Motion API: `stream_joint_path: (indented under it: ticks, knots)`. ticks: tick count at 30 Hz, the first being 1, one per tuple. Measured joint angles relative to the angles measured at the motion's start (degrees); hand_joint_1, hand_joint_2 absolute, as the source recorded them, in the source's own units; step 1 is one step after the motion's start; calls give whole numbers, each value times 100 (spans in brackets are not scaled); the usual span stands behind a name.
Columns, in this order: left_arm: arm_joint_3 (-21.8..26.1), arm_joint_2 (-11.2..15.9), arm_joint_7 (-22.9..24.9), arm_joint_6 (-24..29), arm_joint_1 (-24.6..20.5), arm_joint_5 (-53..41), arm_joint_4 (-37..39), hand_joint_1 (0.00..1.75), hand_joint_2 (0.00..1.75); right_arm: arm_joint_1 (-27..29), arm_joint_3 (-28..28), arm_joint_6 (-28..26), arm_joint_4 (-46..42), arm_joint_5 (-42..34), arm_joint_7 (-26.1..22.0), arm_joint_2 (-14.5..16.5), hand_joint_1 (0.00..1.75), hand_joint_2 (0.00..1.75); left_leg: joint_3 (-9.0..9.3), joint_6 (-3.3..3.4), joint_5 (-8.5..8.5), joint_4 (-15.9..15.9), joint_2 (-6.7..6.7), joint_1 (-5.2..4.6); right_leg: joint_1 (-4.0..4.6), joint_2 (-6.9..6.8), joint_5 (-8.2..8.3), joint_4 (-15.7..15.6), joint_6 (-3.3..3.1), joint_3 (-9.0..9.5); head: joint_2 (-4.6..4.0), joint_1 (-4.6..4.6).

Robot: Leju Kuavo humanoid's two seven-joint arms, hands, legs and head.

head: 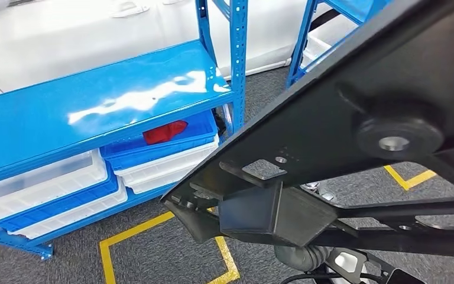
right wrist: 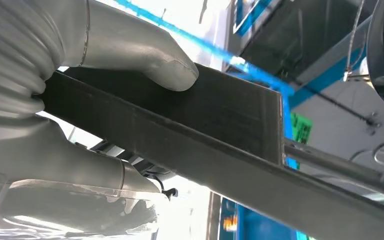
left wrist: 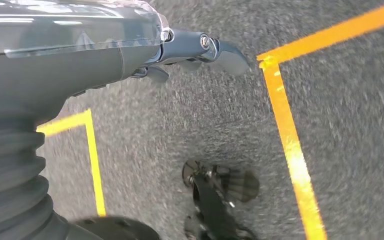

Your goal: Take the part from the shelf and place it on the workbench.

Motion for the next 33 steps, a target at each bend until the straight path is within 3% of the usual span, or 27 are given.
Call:
stream_joint_path:
  ticks: [1,2,3,4,6,8,10,11,13,15,16,17,18,19,21,23,25,29,30,33]
  knots:
    - [-23,-1,38,-1,11,-33,0,0,175,38,-11,-22,-15,27,0,5,143,175,-158,3,-116,341,-26,-1,13,79,7,2,-9,-9,0,0]
    - [-45,0,86,-1,18,-58,0,0,175,76,-18,-50,-31,58,0,7,143,175,-232,15,-120,494,-36,-2,25,159,13,5,-14,-13,0,0]
    - [-61,1,138,-2,20,-69,0,0,175,113,-21,-79,-51,96,0,8,143,175,-190,35,-3,399,-48,-3,35,240,17,7,-14,-12,0,0]
    - [-69,1,195,-2,18,-64,0,0,175,145,-20,-115,-74,139,0,8,143,175,-31,66,207,66,-94,-3,42,321,21,10,-10,-4,0,0]
    - [-74,15,319,4,20,-26,0,0,175,183,5,-213,-115,226,1,8,143,175,365,139,581,-778,-349,-2,49,469,33,17,13,5,0,1]
    - [-72,37,418,27,26,19,0,0,175,199,62,-322,-129,278,1,7,143,175,551,173,675,-1189,-534,-9,34,599,60,25,73,-30,0,1]
    - [-67,57,481,38,24,59,0,0,175,211,133,-407,-138,312,1,4,143,175,572,188,681,-1245,-454,-17,16,727,101,12,163,-73,0,1]
    - [-63,68,506,25,20,75,0,0,175,218,166,-447,-147,324,2,0,143,175,585,209,709,-1282,-383,-12,18,715,94,25,197,-93,0,1]
    - [-50,80,535,-13,15,114,0,0,175,219,218,-499,-173,320,2,-8,143,175,609,265,767,-1367,-227,6,41,447,-104,315,244,-238,0,3]
    - [-29,91,554,-45,36,160,0,0,175,214,263,-524,-185,291,2,-20,143,175,609,298,779,-1385,-65,-17,26,112,-486,1010,280,-559,0,5]
    - [-11,95,564,-57,50,181,0,0,175,209,279,-519,-185,267,2,-27,143,175,603,302,776,-1378,22,-29,9,45,-623,1347,304,-711,0,5]
    - [11,97,571,-71,61,196,0,0,175,195,291,-505,-184,234,2,-38,143,175,597,304,769,-1368,106,-37,-7,11,-662,1529,324,-787,0,4]
    - [33,99,576,-84,64,207,0,0,175,162,298,-481,-179,187,2,-50,143,175,593,301,761,-1356,186,-41,-18,-15,-596,1501,337,-756,0,4]
    - [51,101,578,-96,60,210,0,0,175,107,301,-444,-170,130,2,-64,143,175,591,291,749,-1340,260,-42,-25,-58,-441,1249,341,-607,0,4]
    - [72,101,575,-110,41,225,0,0,175,-47,304,-366,-146,10,2,-86,143,175,598,254,716,-1303,378,-55,-5,-270,-138,472,301,-172,0,4]
    - [95,101,561,-114,21,255,0,0,175,-185,306,-293,-120,-82,4,-98,143,175,604,198,686,-1272,468,-79,38,-407,-45,52,218,41,0,4]
    - [113,101,544,-118,11,275,0,0,175,-251,308,-256,-98,-128,7,-105,143,175,612,153,678,-1271,531,-90,62,-356,-53,37,166,27,0,4]
    - [119,101,535,-121,3,282,0,0,175,-278,310,-248,-87,-140,7,-112,143,175,622,119,670,-1277,578,-86,50,-288,-40,22,126,21,0,4]
    - [130,100,514,-122,-2,282,0,0,175,-335,326,-262,-73,-165,7,-117,143,175,494,88,477,-966,435,-72,33,-204,-14,-3,84,13,0,3]
    - [173,97,435,-123,5,280,0,0,175,-502,388,-322,-10,-255,7,-130,143,175,-104,12,-185,381,-34,-36,10,120,57,-44,-14,-23,0,4]
